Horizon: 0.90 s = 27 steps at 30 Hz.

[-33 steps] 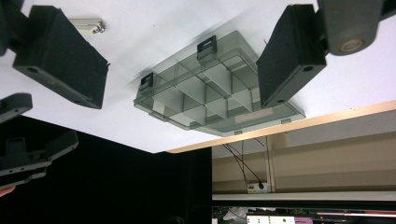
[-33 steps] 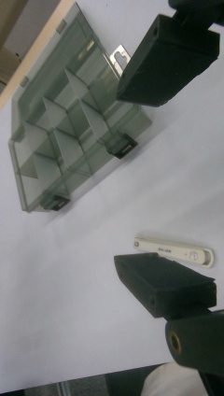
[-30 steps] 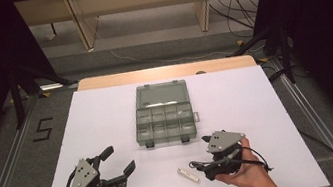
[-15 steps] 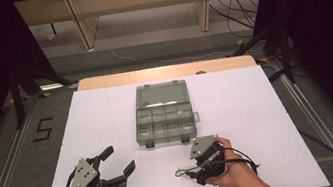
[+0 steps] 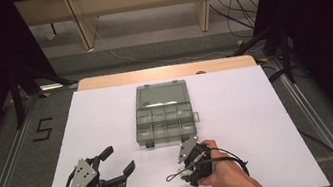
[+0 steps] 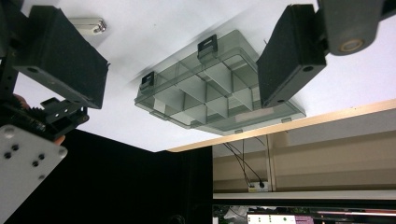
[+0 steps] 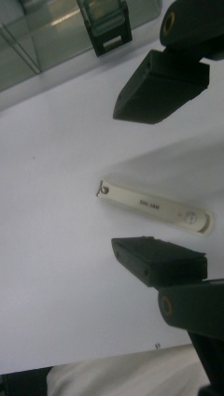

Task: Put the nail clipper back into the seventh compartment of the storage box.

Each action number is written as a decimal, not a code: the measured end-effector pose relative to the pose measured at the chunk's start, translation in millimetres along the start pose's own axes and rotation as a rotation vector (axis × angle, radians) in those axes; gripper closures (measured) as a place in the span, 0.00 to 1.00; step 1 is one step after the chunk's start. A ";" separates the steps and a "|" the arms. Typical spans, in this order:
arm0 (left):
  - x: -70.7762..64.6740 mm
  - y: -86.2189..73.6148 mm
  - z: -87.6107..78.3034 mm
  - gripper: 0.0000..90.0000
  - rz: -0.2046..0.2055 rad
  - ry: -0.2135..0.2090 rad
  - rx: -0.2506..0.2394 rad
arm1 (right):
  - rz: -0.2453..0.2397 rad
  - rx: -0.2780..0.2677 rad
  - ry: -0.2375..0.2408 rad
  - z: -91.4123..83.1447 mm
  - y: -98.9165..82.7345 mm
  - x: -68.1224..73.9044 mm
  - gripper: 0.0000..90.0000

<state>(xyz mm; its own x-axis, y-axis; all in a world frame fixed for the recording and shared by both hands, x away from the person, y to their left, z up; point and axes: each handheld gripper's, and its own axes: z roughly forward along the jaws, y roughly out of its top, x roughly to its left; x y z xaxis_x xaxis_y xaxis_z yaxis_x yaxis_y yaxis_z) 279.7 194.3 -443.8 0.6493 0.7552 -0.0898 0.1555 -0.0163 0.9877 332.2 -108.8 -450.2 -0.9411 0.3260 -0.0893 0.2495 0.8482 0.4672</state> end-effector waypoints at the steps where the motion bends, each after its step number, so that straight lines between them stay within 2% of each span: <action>1: 0.0 0.0 0.1 0.18 0.000 0.000 0.000 | -0.001 0.008 0.005 1.1 0.7 -0.3 0.39; 3: -0.2 0.0 0.3 0.18 0.000 0.000 0.000 | 0.003 0.025 0.030 3.3 3.2 -0.3 0.43; 7: -0.3 -0.4 1.3 0.18 0.001 -0.005 -0.006 | -0.005 0.057 0.051 6.2 8.1 0.2 0.48; 8: -0.2 -0.4 1.2 0.18 0.001 -0.006 -0.007 | 0.003 0.067 0.072 7.2 9.0 0.0 0.49; 12: -0.2 0.0 0.0 0.18 0.000 -0.001 0.000 | 0.007 0.088 0.062 10.7 10.1 -0.4 0.53; 18: -0.2 0.1 0.3 0.18 0.002 -0.003 0.000 | 0.007 0.117 0.075 13.6 10.2 -2.8 0.63; 27: 0.0 0.0 0.6 0.18 0.003 -0.002 0.001 | 0.021 0.148 0.084 17.2 11.4 -2.3 0.72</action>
<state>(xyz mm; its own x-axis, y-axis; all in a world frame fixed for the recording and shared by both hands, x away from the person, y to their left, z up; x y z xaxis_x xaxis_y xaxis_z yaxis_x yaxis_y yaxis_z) 280.2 193.9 -443.8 0.6512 0.7539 -0.0867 0.1544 -0.0197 0.9878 341.2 -92.7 -459.8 -0.9496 0.3134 -0.0042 0.2942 0.8959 0.3328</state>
